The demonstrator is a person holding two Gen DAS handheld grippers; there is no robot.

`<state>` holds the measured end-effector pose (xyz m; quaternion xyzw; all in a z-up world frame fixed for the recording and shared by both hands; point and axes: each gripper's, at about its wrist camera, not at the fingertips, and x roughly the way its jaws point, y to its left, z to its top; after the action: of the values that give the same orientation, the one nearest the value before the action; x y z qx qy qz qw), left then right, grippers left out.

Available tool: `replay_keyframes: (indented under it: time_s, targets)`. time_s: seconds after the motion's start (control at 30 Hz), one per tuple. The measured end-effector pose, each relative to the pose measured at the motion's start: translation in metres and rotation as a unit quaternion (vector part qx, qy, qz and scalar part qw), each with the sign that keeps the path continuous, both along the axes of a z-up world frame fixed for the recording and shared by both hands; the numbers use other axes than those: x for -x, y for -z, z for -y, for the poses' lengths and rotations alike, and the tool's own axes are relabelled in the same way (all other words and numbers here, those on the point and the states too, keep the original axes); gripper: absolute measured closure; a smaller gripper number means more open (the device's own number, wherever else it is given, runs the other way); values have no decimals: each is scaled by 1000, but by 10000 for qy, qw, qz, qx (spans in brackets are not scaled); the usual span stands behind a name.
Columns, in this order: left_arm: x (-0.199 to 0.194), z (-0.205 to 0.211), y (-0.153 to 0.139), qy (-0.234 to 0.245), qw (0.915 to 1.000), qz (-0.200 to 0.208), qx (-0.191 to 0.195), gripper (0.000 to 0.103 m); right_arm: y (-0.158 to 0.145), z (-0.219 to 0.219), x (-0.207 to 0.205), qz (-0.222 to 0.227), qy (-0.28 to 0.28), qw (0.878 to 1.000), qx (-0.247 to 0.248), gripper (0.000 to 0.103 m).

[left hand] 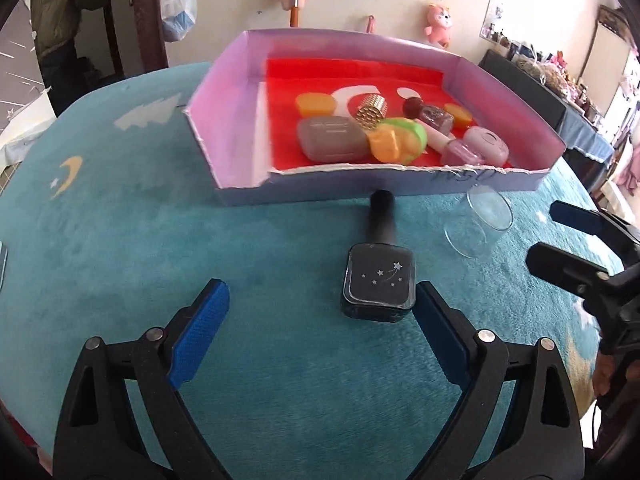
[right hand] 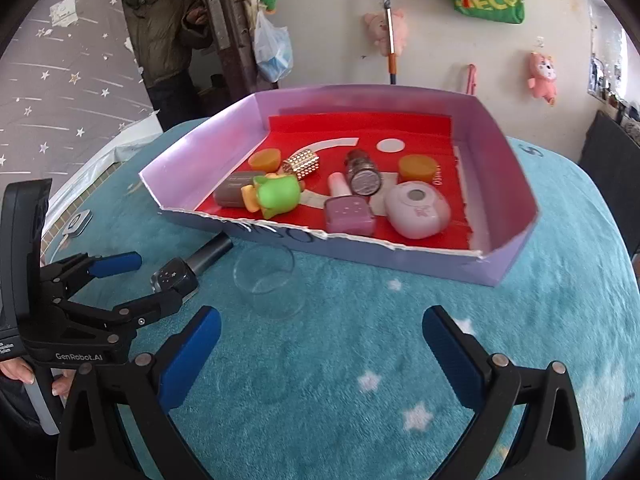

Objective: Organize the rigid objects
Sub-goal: 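Move the left tool to the black nail polish while the right tool approaches the glass cup, then grasp the black nail polish with the left tool while the right tool grasps the clear glass cup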

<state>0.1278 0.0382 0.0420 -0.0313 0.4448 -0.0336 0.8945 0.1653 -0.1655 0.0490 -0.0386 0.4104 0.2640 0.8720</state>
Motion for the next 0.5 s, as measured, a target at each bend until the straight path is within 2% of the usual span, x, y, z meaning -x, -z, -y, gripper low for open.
replay_keyframes:
  time_s: [0.1,0.17,0.23,0.33,0.4,0.5]
  targets:
    - [-3,1,1,92,10000,-20,-22,9,3,-6,-7,-83,-133,9999,-37,1]
    - [-6,3,3,131,9999,-46,-18,11,6,-10,-13,-195,-179,9996,-36,9]
    - [-9,5,3,164,9999,-33,-43,12,9,-12,-16,-285,-234,9993,-73,13]
    - [-13,8,2,294,9996,-34,-24,23,11,-17,-18,-288,-270,9992,-21,18]
    - [-15,12,1,395,9992,-29,-46,34,11,-21,-20,-273,-328,9991,-10,23]
    - [-18,19,1,542,9985,-8,-120,43,12,-27,-20,-244,-394,9989,35,28]
